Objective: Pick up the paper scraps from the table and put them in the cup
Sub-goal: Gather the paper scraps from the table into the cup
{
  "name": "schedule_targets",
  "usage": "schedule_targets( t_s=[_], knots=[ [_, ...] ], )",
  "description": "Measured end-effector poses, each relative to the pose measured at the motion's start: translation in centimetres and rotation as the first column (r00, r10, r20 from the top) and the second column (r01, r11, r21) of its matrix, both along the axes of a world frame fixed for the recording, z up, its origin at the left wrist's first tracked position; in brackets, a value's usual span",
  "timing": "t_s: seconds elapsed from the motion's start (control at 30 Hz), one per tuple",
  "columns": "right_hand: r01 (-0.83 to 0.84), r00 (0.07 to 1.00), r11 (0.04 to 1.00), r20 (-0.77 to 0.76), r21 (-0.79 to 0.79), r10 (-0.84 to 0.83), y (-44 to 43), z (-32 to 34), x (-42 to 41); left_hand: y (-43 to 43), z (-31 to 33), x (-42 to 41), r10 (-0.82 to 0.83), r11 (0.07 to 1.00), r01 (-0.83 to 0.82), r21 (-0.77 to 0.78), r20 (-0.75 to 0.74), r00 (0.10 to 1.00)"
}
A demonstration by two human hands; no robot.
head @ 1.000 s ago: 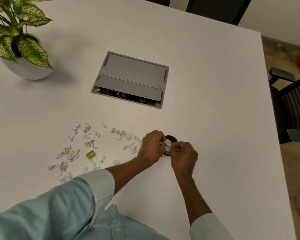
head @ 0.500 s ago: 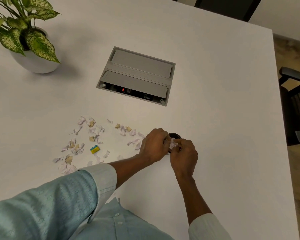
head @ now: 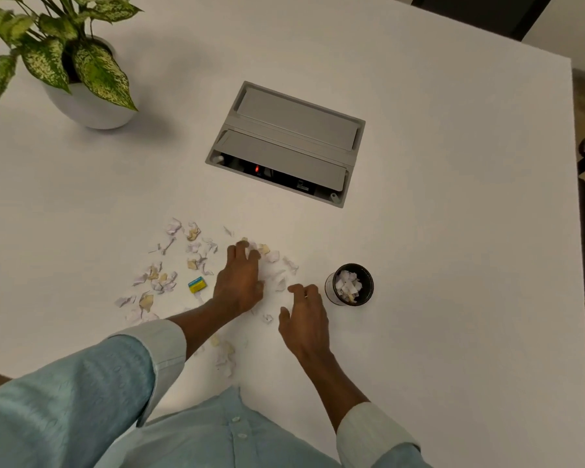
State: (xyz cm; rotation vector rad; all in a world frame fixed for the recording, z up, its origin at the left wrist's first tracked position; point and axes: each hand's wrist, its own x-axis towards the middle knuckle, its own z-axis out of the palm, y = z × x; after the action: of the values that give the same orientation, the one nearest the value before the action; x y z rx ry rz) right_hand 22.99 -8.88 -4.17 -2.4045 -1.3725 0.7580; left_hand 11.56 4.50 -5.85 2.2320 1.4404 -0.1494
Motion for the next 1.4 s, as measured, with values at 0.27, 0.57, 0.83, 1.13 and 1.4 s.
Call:
schedule_targets(
  t_s=[0.27,0.57,0.83,1.13,1.4],
  knots=[
    [-0.102,0.981,0.986,0.151,-0.135,0.123,2.8,-3.1,0.4,2.4,-1.4,-0.5,-0.138,0.99,0.136,-0.027,-0.112,0.984],
    [-0.242,0.949,0.962,0.177,-0.128,0.262,4.1,-4.5,1.6,2.7,-2.6,0.8,-0.449,0.89,0.454,0.029,-0.105,0.887],
    [-0.305,0.919,0.943,0.221,-0.129,0.327,4.3,-4.4,0.8,1.8,-3.6,-0.4,-0.456,0.884,0.453,0.113,-0.002,0.89],
    [-0.251,0.946,0.966,0.194,-0.069,0.26,4.0,-5.0,0.1,0.8,-3.9,-1.9,-0.379,0.915,0.37,0.161,0.033,0.925],
    [-0.049,0.997,0.994,0.065,0.102,0.043,1.5,-3.3,-0.2,-1.2,-3.4,-3.3,-0.087,0.996,0.083,0.027,0.259,0.962]
  ],
)
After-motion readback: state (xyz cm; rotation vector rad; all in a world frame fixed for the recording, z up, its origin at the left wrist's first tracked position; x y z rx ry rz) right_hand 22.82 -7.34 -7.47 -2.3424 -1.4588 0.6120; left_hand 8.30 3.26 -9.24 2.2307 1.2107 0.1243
